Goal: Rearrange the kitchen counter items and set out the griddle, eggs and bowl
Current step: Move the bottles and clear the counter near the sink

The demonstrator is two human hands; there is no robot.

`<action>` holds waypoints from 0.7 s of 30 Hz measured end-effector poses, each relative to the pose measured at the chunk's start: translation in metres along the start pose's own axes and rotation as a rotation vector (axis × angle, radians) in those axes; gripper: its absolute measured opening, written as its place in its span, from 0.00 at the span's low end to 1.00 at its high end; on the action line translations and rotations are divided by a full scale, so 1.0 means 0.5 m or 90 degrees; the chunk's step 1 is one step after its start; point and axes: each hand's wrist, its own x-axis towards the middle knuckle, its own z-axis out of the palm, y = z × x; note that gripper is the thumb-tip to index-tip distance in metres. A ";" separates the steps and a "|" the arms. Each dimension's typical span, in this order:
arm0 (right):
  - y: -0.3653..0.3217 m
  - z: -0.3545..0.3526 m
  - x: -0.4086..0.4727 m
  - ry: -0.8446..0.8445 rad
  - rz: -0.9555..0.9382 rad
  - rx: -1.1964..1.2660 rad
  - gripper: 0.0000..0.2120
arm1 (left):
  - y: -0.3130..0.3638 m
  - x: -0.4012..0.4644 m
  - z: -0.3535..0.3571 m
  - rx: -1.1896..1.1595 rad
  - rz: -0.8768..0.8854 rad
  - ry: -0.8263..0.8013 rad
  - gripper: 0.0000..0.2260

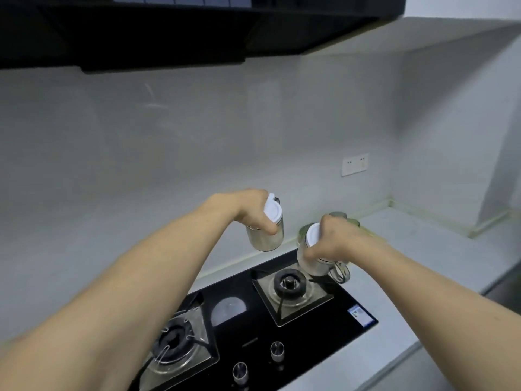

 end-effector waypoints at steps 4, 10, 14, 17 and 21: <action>0.093 -0.001 0.121 -0.013 0.026 0.015 0.30 | 0.047 0.146 0.019 0.042 0.027 -0.009 0.22; 0.192 -0.061 0.290 -0.032 0.043 0.004 0.26 | 0.094 0.347 -0.003 0.089 0.044 -0.022 0.23; 0.235 -0.087 0.372 -0.018 0.041 0.005 0.28 | 0.118 0.446 -0.014 0.079 0.047 -0.010 0.23; 0.267 -0.092 0.414 -0.023 0.043 0.007 0.30 | 0.142 0.498 -0.017 0.077 0.049 -0.012 0.23; 0.312 -0.100 0.460 -0.037 0.057 0.008 0.27 | 0.168 0.553 -0.016 0.065 0.040 -0.027 0.23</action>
